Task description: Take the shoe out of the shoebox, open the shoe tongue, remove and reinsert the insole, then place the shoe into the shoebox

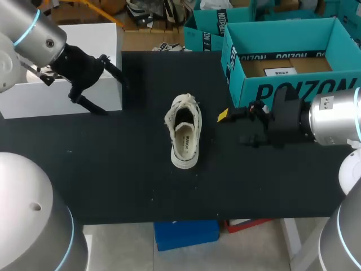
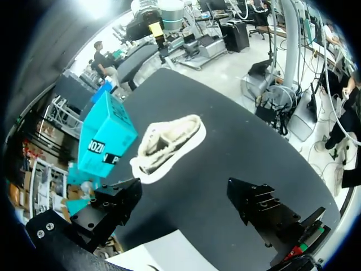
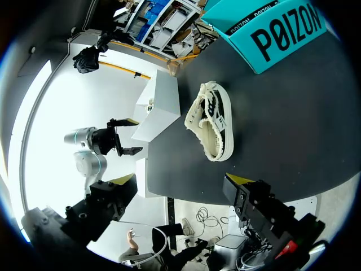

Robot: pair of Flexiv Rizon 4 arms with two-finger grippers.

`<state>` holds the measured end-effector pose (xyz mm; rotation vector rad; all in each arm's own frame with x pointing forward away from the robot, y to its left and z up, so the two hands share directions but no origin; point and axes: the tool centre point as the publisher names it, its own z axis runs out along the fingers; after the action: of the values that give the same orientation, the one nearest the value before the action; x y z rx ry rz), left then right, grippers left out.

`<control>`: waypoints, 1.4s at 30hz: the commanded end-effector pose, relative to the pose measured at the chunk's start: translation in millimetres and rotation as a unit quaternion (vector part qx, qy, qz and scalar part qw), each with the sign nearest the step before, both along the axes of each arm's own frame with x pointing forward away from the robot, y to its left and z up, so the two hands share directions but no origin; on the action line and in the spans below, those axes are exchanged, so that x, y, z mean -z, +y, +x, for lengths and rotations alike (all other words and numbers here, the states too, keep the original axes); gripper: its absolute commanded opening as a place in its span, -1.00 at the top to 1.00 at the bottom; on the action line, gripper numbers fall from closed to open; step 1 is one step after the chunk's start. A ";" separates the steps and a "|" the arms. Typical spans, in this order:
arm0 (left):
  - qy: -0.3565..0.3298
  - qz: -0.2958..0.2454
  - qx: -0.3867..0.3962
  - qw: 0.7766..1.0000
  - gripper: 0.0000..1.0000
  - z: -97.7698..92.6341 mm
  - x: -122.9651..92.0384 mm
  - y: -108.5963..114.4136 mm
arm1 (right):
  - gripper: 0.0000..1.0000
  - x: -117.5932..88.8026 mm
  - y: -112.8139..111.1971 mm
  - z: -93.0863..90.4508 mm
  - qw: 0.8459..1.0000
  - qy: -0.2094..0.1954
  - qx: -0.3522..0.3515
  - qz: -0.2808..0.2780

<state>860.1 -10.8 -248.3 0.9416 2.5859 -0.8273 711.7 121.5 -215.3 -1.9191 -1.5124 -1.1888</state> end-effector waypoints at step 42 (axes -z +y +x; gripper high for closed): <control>0.001 0.000 -0.003 1.000 -1.00 -4.5 -2.0 4.1 | -1.00 -18.4 -9.3 109.2 0.940 0.092 -0.185 -0.271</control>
<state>856.9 -7.3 -246.5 0.9331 2.5893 -0.8307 805.8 102.6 -199.2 -1.8538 -2.0328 -0.7466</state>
